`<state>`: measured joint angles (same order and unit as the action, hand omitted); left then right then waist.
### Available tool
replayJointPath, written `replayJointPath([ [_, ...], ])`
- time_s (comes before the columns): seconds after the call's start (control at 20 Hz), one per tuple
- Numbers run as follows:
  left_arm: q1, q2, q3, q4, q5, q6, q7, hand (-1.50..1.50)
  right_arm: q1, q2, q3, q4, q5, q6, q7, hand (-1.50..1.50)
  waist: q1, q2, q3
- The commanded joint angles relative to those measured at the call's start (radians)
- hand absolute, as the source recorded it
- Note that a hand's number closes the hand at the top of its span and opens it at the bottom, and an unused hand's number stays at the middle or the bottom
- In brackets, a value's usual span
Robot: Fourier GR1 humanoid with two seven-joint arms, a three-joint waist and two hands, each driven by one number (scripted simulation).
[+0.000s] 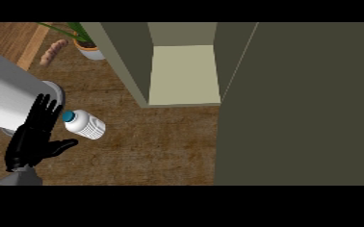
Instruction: Pick up the bottled water, place it into the cabinet and close the cabinet
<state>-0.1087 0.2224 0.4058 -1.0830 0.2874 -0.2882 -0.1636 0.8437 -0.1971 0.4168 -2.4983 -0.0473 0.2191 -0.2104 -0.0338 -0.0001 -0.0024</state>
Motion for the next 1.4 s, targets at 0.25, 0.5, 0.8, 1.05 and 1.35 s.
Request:
replayJointPath([
  [0.25, -0.063, -0.026, -0.032, 0.359, -0.091, -0.094, -0.313, -1.5, 0.109, -0.032, 0.06, -0.131, 0.081, -0.022, -0.029, -1.5, -0.002, 0.0, -0.001],
  [0.5, -0.15, -0.01, -0.033, 0.546, -0.136, -0.107, -0.437, -1.5, 0.144, -0.084, 0.055, -0.166, 0.063, -0.009, -0.043, -1.5, -0.015, 0.003, -0.003],
  [0.8, -0.211, -0.022, -0.02, 0.676, -0.143, -0.132, -0.566, 1.5, 0.077, -0.097, 0.022, -0.147, 0.052, -0.037, -0.022, -1.5, 0.001, 0.009, -0.003],
  [1.05, -0.252, 0.028, -0.064, 0.739, -0.24, -0.04, -0.653, 1.5, 0.127, -0.113, 0.044, -0.16, 0.043, -0.04, -0.059, -1.5, -0.016, 0.009, -0.004],
  [1.35, -0.264, -0.021, -0.117, 0.751, -0.328, 0.116, -0.836, 1.5, 0.145, -0.141, 0.02, -0.161, 0.013, -0.049, -0.072, -1.5, -0.009, 0.009, -0.002],
])
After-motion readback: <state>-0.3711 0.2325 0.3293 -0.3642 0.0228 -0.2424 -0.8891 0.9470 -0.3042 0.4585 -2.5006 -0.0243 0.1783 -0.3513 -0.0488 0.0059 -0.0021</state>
